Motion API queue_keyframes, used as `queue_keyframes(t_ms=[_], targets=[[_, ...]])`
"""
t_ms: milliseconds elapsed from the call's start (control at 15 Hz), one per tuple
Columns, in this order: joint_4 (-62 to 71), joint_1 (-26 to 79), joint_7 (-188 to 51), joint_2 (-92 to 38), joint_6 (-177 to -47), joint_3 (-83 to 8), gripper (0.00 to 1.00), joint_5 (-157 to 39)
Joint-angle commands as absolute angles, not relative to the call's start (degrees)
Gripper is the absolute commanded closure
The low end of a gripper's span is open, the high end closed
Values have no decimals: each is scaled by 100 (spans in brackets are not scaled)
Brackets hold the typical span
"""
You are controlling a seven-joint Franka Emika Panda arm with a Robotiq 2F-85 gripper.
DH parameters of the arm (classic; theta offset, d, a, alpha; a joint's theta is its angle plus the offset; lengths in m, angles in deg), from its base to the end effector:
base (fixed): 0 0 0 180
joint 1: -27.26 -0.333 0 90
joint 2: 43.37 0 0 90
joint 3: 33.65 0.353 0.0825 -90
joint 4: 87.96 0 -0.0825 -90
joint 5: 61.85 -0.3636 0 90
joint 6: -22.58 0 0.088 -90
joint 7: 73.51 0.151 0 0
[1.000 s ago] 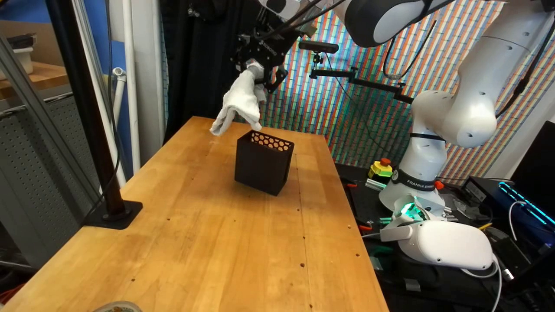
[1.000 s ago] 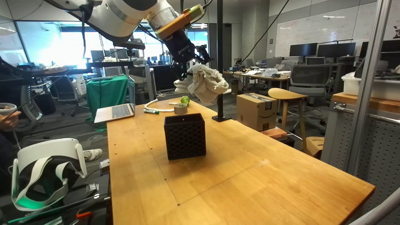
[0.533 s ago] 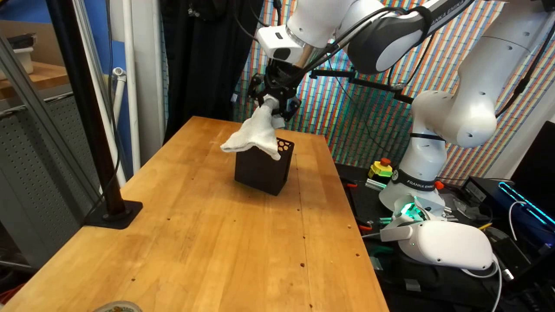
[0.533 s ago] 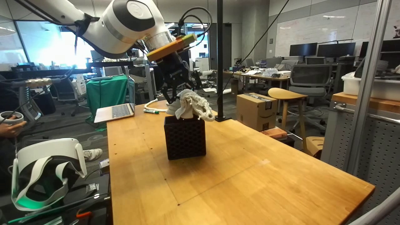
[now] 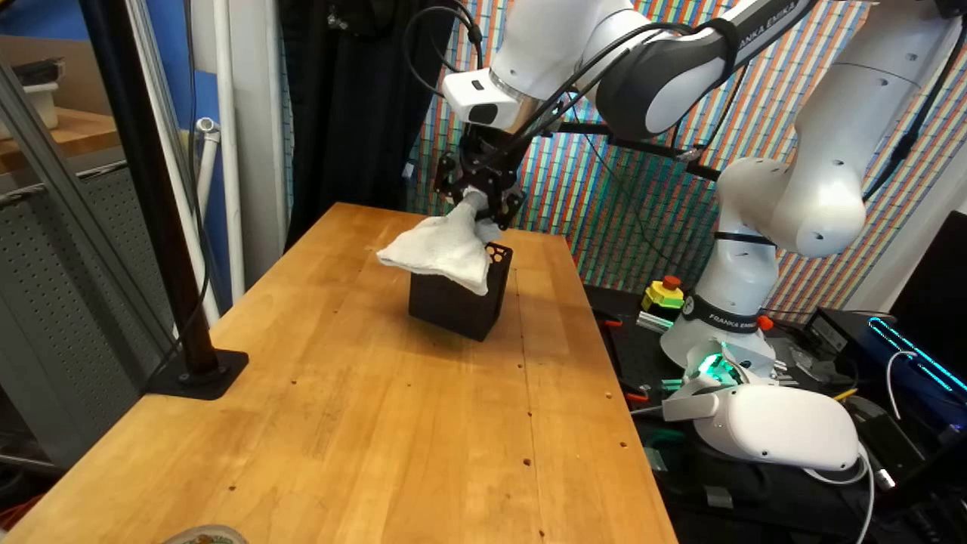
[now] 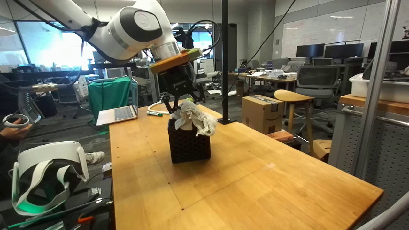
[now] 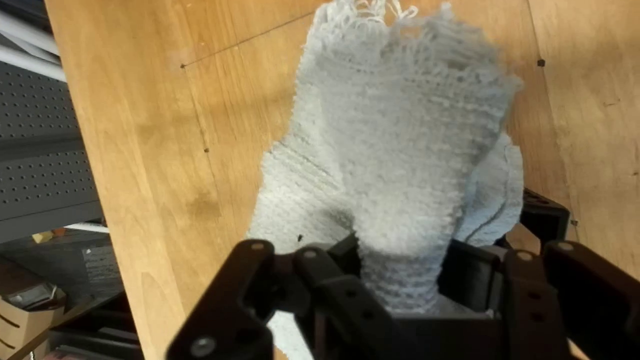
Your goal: Place the towel inside the black basket
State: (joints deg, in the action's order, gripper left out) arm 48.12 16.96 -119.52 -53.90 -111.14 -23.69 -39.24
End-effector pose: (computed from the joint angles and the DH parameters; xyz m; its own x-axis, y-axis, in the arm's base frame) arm 0.4481 0.1470 0.4162 0.1843 0.9654 -0.1845 0.9459 -0.1232 0.3002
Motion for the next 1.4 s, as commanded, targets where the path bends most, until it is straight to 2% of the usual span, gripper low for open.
queue_keyframes(t_ms=[0, 1200, 1267, 1333], targets=[[4671, 1566, -12298, -5280, -11138, -2478, 87, -4444], [3973, 1853, -12954, -4263, -10581, -2656, 87, -5428], [3960, 1858, -12936, -4283, -10550, -2643, 61, -5397], [3949, 1860, -12897, -4309, -10523, -2634, 59, -5338]])
